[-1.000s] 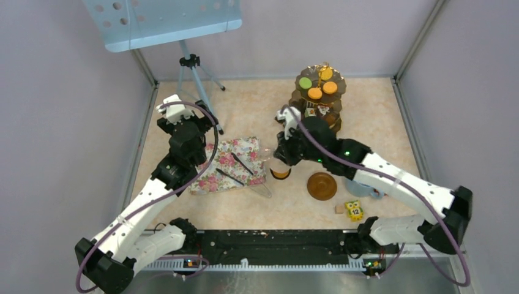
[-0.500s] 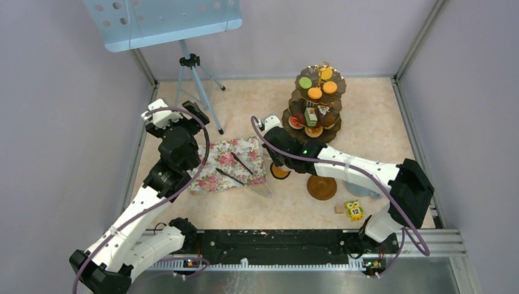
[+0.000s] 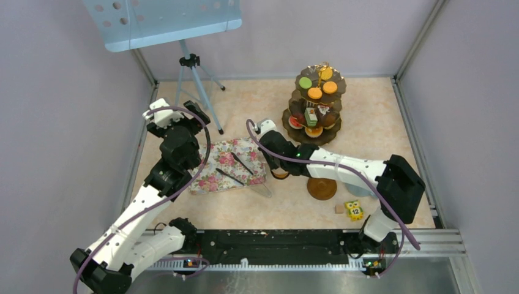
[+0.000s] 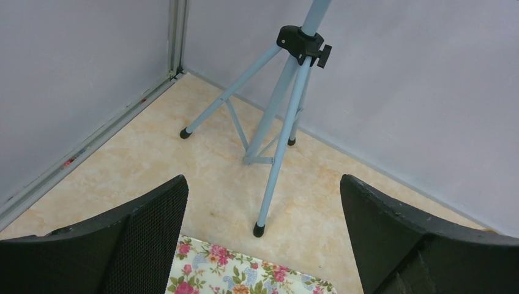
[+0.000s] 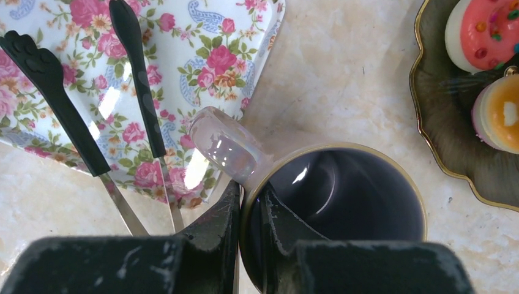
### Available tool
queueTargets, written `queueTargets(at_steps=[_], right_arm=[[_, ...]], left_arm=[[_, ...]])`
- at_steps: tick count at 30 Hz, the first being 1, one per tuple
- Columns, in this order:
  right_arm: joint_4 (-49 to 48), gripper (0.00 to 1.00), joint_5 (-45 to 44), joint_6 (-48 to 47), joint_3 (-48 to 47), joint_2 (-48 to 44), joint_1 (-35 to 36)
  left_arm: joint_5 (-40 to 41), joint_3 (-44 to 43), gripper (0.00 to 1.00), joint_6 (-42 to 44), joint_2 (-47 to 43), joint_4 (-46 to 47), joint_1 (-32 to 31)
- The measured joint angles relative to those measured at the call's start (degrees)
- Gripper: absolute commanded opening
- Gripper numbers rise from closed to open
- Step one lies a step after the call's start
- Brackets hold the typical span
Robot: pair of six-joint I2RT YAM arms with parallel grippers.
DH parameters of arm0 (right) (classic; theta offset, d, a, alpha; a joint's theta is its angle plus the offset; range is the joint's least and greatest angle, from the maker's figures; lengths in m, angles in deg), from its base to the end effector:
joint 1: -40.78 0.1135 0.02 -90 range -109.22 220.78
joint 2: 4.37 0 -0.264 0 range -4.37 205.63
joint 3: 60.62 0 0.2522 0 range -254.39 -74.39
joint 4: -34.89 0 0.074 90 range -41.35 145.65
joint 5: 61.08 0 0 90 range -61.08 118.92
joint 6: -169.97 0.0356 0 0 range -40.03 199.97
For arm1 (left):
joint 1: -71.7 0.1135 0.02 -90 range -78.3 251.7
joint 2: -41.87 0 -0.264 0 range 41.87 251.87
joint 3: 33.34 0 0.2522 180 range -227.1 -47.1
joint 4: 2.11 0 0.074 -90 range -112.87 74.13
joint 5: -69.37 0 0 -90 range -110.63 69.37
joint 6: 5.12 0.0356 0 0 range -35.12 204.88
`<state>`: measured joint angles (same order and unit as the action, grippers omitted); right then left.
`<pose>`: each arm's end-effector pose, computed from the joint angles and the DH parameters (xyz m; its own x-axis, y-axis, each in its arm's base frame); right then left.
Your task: Serve the afternoon tea
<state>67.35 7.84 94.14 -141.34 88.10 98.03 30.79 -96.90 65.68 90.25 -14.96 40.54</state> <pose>0.2029 0.2918 0.2511 -0.5237 -0.3920 -0.7564 -0.5333 0.8432 -0.0677 0.1720 -0.0715 0.3808 0.1466 -0.3283 -0.9331 -0.3151 0.8787 -0.3586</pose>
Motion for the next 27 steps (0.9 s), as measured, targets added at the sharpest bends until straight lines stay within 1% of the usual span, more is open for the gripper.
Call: queueTargets(at_steps=[11, 13, 15, 17, 19, 23, 25, 27], right_arm=[[-0.46, 0.0, 0.07, 1.42, 1.36, 0.11, 0.02], [-0.22, 0.0, -0.61, 2.4, 1.36, 0.15, 0.02], [1.14, 0.0, -2.86, 5.29, 1.09, 0.15, 0.07], [5.09, 0.0, -6.19, 10.47, -0.42, 0.17, 0.11], [11.08, 0.0, -9.55, 17.42, -3.8, 0.66, 0.2], [20.65, 0.0, -15.41, 32.11, -14.34, 4.48, 1.18], [25.0, 0.0, -16.52, 38.86, -19.96, 7.48, 1.77], [31.34, 0.0, -17.59, 46.29, -27.23, 12.09, 2.21]], left_arm=[[-0.15, 0.0, 0.99, 0.0, 0.26, 0.0, 0.0], [-0.17, 0.0, 0.99, 0.0, 0.26, 0.0, 0.0], [-0.17, 0.0, 0.99, 0.0, 0.28, 0.0, 0.0], [-0.22, 0.0, 0.99, 0.0, 0.35, 0.0, 0.0], [-0.39, 0.0, 0.99, 0.0, 0.55, 0.0, 0.0], [-0.83, 0.0, 0.99, 0.0, 0.92, -0.04, 0.0], [-1.01, 0.0, 0.99, -0.02, 0.94, -0.02, 0.0], [-1.05, 0.0, 0.99, -0.02, 0.96, -0.02, 0.0]])
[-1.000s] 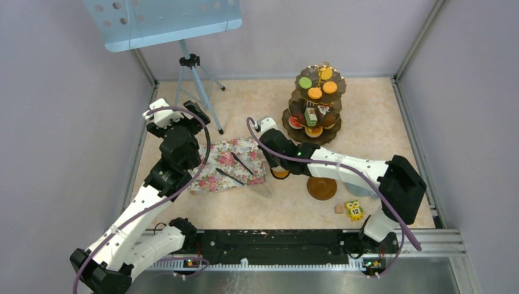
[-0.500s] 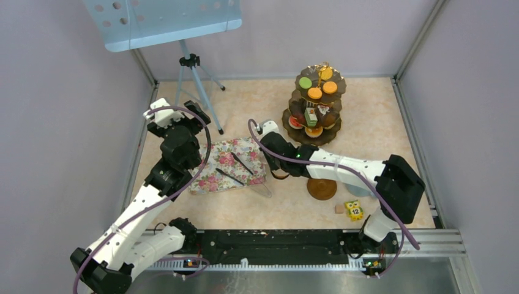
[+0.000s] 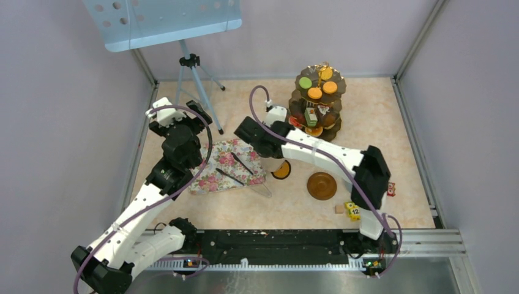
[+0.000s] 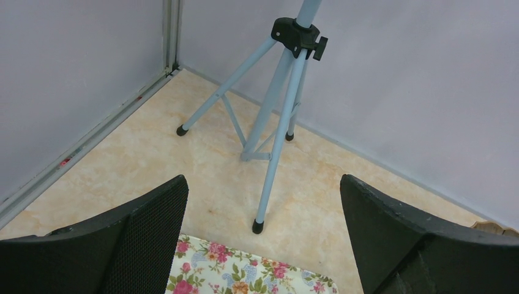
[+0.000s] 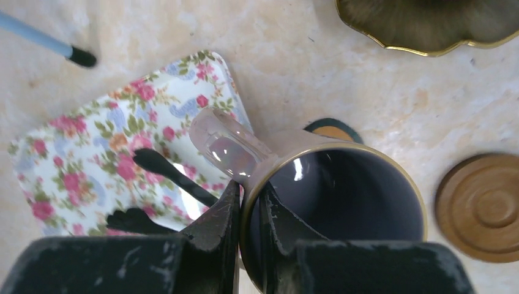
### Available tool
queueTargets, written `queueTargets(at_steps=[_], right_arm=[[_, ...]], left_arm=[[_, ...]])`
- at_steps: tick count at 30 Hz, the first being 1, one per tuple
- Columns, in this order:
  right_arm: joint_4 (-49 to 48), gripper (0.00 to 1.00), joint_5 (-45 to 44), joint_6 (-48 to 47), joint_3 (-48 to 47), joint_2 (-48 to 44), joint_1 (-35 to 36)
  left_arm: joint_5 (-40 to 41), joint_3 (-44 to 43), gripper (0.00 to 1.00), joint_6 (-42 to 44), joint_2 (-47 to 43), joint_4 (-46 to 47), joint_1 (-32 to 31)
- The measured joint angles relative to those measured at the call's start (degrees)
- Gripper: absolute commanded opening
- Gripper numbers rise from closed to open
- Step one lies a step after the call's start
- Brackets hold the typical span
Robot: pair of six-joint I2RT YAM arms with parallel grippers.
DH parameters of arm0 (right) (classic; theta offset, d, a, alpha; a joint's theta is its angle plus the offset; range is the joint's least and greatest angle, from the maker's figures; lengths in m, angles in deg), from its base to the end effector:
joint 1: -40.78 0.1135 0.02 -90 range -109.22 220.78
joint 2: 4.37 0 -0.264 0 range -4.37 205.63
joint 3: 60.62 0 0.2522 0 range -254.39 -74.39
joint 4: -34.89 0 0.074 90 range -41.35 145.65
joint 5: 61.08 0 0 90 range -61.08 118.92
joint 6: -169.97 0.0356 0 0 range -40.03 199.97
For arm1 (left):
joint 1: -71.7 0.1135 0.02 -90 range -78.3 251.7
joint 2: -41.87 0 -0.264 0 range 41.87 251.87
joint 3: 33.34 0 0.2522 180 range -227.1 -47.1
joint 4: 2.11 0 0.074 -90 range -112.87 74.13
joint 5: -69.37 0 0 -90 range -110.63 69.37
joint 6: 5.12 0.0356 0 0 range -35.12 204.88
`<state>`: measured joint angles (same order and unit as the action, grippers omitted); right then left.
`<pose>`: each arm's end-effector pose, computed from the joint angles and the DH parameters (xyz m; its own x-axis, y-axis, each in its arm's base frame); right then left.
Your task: Serve the afternoon tea
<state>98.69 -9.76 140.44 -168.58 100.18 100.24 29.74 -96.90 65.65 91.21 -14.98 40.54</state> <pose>0.2165 0.3232 0.2955 -0.6662 0.2075 -0.7163 0.1303 0.9781 0.1621 0.1760 -0.0744 0.3780 0.1273 -0.3225 -0.9380 -0.3039 0.8875 -0.3464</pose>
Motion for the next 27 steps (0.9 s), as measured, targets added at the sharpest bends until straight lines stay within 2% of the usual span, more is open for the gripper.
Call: queueTargets(at_steps=[4, 6, 13, 27], right_arm=[[11.87, 0.0, -1.79, 12.63, -13.03, 10.01, 0.17], [15.19, 0.0, -2.56, 16.35, -15.67, 13.07, 0.17], [23.26, 0.0, -5.25, 24.06, -16.09, 15.58, 0.15], [24.5, 0.0, -5.88, 30.18, -16.04, 15.58, -1.14]], left_arm=[[0.0, 0.0, 0.99, -0.02, 0.0, 0.0, 0.0], [-0.02, 0.0, 0.99, -0.02, 0.0, 0.0, 0.0], [-0.02, 0.0, 0.99, -0.02, 0.0, 0.0, 0.0], [-0.02, 0.0, 0.99, -0.02, 0.0, 0.0, 0.0]])
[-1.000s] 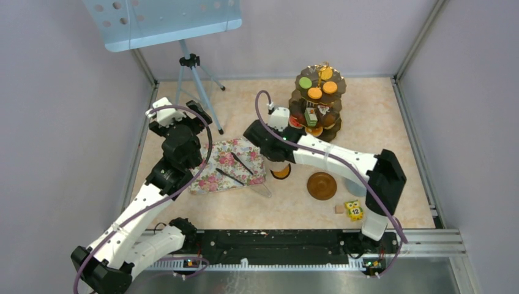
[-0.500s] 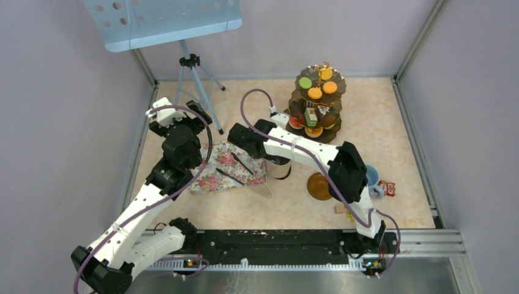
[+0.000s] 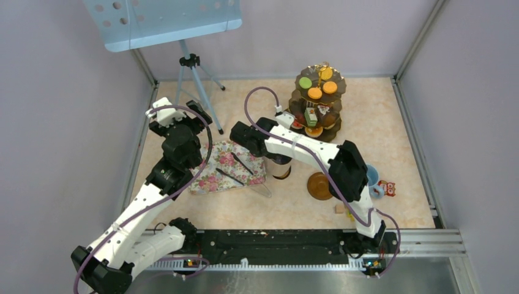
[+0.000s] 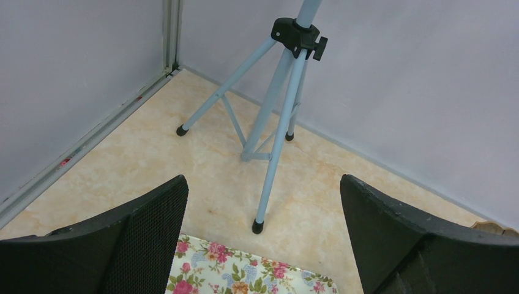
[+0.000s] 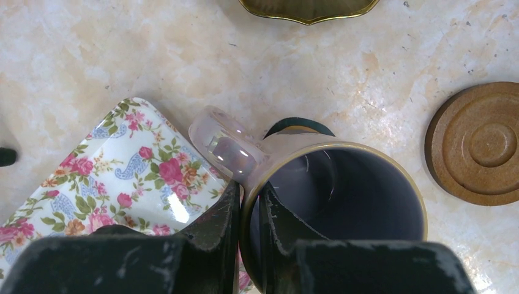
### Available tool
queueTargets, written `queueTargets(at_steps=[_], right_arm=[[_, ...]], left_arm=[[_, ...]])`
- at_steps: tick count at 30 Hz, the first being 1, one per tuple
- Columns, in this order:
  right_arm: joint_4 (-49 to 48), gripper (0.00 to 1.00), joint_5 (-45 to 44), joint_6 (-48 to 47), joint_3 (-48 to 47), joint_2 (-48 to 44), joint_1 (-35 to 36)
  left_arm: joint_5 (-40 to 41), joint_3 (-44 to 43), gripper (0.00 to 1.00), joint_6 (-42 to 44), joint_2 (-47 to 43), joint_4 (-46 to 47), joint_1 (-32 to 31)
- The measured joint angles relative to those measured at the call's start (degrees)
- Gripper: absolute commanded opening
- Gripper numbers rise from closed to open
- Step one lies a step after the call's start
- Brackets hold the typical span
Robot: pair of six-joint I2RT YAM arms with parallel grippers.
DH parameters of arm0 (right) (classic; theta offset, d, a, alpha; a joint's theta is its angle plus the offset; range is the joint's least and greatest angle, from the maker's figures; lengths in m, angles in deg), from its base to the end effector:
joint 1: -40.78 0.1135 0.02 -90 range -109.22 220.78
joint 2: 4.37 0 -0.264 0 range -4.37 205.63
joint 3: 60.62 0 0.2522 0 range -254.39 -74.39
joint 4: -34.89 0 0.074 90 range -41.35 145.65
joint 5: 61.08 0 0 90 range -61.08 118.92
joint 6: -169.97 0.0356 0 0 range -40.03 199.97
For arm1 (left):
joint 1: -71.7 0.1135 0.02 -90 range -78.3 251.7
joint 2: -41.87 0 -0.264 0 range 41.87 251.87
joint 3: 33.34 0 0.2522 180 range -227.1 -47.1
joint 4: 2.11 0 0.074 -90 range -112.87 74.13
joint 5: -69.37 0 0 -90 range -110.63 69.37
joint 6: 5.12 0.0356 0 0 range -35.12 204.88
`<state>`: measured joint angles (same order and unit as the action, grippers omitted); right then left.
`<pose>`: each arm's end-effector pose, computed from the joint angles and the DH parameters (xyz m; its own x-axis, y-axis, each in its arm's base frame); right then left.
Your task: Serve the afternoon tea
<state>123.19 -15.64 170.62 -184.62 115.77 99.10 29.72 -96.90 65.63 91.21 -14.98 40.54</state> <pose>0.2386 0.3390 0.2599 -0.5647 0.4416 -0.6972 0.5291 0.8420 0.1048 0.1760 -0.0744 0.3780 0.1273 -0.3228 -0.9378 -0.3035 0.8875 -0.3467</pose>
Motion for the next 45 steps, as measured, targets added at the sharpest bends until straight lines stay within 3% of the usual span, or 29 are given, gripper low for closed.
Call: queueTargets(at_steps=[20, 24, 28, 34, 39, 45], right_arm=[[1.27, 0.01, -0.39, 1.9, 1.09, 1.6, -0.5], [0.92, 0.25, -0.42, 1.46, 1.09, 2.23, -0.79], [0.59, 0.56, -1.05, -0.13, 1.09, 2.19, -1.01], [-1.07, 0.6, -1.22, -5.33, 1.14, -0.11, -1.11], [-10.91, 0.6, 0.2, -18.53, 9.79, -12.96, -0.94], [-30.34, 0.62, 3.15, -41.24, 40.11, -45.05, -0.7]], left_arm=[[-0.15, 0.0, 0.99, 0.02, 0.0, 0.0, 0.0], [-0.17, 0.0, 0.99, 0.02, -0.02, 0.0, 0.0], [-0.17, 0.0, 0.99, 0.02, -0.09, 0.0, 0.0], [-0.2, 0.0, 0.99, 0.02, -0.11, 0.0, 0.0], [-0.17, 0.0, 0.99, 0.04, -0.09, 0.0, 0.0], [-0.24, 0.0, 0.99, 0.04, -0.02, 0.02, 0.0]])
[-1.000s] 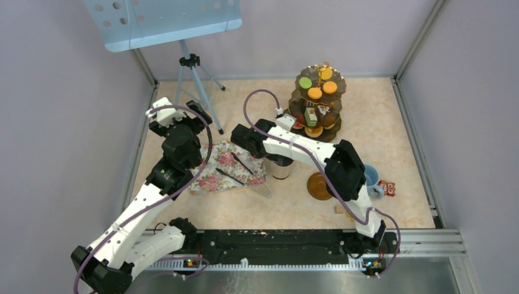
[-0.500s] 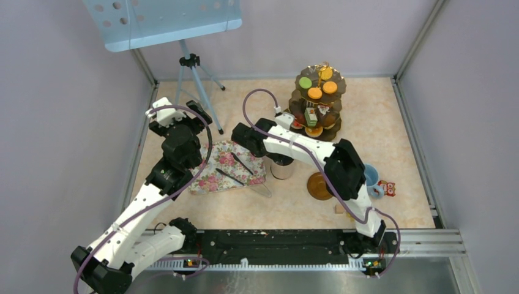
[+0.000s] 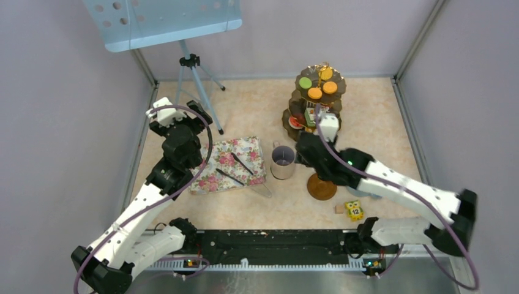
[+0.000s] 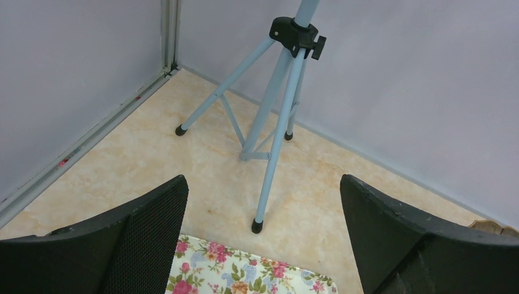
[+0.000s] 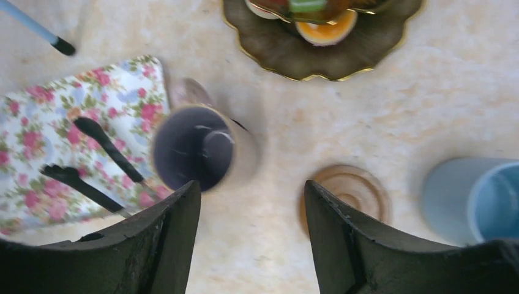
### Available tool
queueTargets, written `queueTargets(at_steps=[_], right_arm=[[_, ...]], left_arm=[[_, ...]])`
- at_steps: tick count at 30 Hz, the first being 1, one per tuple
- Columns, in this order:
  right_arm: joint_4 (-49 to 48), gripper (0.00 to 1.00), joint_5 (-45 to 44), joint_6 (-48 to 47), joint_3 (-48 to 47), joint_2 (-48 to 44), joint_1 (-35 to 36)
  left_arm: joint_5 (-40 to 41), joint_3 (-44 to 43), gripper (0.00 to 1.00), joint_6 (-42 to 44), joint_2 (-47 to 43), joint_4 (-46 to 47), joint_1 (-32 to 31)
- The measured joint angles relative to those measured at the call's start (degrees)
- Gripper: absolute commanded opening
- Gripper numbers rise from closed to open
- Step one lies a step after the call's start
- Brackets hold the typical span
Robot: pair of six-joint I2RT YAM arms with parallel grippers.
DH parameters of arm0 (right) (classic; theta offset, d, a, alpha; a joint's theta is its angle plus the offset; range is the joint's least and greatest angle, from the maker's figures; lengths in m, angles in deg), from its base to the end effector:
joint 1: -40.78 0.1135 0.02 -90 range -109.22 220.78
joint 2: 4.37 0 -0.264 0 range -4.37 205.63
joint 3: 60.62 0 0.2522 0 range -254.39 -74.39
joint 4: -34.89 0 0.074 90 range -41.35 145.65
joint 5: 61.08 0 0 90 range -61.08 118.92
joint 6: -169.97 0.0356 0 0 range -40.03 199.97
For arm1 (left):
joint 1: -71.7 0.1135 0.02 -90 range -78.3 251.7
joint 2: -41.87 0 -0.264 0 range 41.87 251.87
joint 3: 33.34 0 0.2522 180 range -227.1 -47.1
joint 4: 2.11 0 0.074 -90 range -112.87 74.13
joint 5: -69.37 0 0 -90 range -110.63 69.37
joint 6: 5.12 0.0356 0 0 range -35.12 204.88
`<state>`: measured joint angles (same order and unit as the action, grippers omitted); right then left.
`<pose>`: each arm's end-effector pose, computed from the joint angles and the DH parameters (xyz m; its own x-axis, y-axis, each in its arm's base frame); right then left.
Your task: Serve the afternoon tea
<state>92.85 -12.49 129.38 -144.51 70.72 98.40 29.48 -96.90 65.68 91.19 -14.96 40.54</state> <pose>0.1630 0.2130 0.3310 -0.5687 0.1667 -0.8055 0.0463 0.9842 0.1710 0.1760 -0.0745 0.3781 0.1263 -0.3229 -0.9380 -0.2997 0.8890 -0.3463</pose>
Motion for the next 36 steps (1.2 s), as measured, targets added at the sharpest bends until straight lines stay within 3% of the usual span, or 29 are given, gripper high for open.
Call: queueTargets(at_steps=[3, 5, 6, 9, 10, 22, 36], right_arm=[[-2.27, 0.59, 0.92, -4.59, 12.13, -13.46, -1.38], [-2.27, 0.55, 1.75, -4.74, 17.07, -17.79, -4.2], [-2.29, 0.52, 2.47, -4.28, 19.32, -18.8, -5.95], [-3.23, 0.28, 5.46, -1.99, 25.62, -18.62, -10.45], [-3.65, 0.26, 6.69, -0.7, 27.56, -17.73, -11.54], [-13.73, 0.15, 14.51, 7.89, 32.06, 2.62, -13.84], [-28.24, 0.12, 13.94, 4.07, 35.58, 2.99, -16.15]], left_arm=[[-0.22, 0.0, 0.99, 0.0, 0.35, 0.0, 0.0], [-0.39, 0.0, 0.99, -0.02, 0.74, -0.02, 0.0], [-0.57, 0.0, 0.99, -0.04, 0.9, -0.02, 0.0], [-1.14, 0.0, 0.99, -0.17, 1.25, -0.09, 0.0], [-1.22, 0.0, 0.99, -0.17, 1.25, -0.09, 0.0], [-1.33, 0.0, 0.99, -0.2, 1.86, -0.11, 0.0], [-1.27, 0.0, 0.99, -0.17, 1.86, -0.07, 0.0]])
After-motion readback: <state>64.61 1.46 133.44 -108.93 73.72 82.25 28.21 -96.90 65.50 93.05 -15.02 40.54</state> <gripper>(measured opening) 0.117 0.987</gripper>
